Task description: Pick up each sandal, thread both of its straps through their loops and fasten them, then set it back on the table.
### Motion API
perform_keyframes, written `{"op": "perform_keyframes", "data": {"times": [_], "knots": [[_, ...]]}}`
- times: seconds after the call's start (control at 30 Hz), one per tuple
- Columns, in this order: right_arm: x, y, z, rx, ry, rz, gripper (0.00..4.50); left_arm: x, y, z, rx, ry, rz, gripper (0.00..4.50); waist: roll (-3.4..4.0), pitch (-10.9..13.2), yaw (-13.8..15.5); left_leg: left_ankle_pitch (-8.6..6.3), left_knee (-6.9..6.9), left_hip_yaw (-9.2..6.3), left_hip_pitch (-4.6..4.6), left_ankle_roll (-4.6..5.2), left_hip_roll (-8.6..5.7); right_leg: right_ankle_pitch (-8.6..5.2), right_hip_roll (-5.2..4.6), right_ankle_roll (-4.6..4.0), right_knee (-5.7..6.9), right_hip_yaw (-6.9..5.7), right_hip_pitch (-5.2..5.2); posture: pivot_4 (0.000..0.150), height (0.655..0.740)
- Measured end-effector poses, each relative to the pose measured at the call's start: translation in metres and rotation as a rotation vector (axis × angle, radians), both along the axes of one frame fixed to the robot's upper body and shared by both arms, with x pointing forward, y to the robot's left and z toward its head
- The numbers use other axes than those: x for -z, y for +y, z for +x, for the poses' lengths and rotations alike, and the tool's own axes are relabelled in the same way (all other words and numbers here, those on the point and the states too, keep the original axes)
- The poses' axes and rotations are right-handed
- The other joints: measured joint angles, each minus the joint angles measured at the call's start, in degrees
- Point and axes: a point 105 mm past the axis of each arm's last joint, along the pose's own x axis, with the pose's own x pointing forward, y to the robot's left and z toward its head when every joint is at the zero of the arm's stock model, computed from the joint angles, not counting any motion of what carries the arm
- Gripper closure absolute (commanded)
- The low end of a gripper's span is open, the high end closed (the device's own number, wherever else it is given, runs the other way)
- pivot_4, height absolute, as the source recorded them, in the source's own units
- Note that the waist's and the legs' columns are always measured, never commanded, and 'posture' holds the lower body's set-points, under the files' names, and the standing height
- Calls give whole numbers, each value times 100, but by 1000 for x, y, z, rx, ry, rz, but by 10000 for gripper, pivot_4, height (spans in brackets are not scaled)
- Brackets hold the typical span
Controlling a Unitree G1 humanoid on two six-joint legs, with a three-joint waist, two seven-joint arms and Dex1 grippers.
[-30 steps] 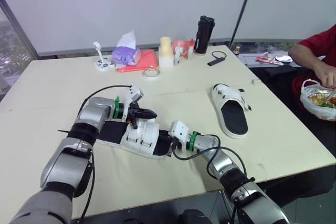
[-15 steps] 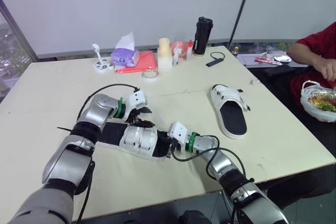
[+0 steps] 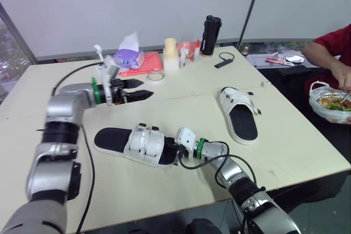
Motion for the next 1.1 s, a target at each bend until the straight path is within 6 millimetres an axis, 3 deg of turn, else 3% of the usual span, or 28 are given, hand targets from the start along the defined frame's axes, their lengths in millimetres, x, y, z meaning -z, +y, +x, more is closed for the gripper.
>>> {"op": "perform_keyframes", "data": {"times": [0.1, 0.23, 0.33, 0.6, 0.73, 0.83, 1.1], "knots": [[-6, -8, -1, 43, -2, 18, 45000, 37, 26, -19, -87, 150, 6, 809, -21, 37, 80, 1, 6, -5, -27, -2, 0, 13, -8, -21, 4, -6, -31, 1500, 7394], [-13, -22, -5, 79, -6, 8, 45000, 59, 34, -40, -119, 231, 19, 809, -62, 69, 225, 4, 39, -17, -133, -10, -1, 15, -31, -24, -1, -11, -104, 1500, 7394], [-17, -33, -10, 93, -18, -22, 45000, 60, 36, -52, -106, 232, 42, 809, -54, 76, 304, -4, 94, -18, -222, -23, -5, 19, -41, -16, 1, -11, -169, 1500, 7394], [-31, -62, -26, 113, -44, -118, 45000, 65, 34, -68, -62, 287, 5, 809, -74, 154, 342, -5, 104, -9, -235, -22, -83, 7, -104, -5, -6, -12, -170, 1500, 7394], [-36, -88, -35, 132, -60, -218, 45000, 63, 30, -76, -14, 327, -34, 809, -96, 196, 339, -6, 115, -13, -262, -21, -93, 27, -105, 44, -15, -14, -180, 1500, 7394], [-28, -109, -41, 166, -14, -295, 45000, 60, 25, -80, 27, 349, -65, 809, -100, 221, 330, -5, 135, -20, -302, -20, -93, 37, -100, 62, -11, -17, -211, 1500, 7394], [-63, -120, -51, 177, -60, -319, 45000, 68, -1, -87, 177, 413, -42, 809, -84, 247, 321, -6, 157, -30, -312, -20, -90, 44, -86, 74, 0, -23, -217, 1500, 7394]]}}
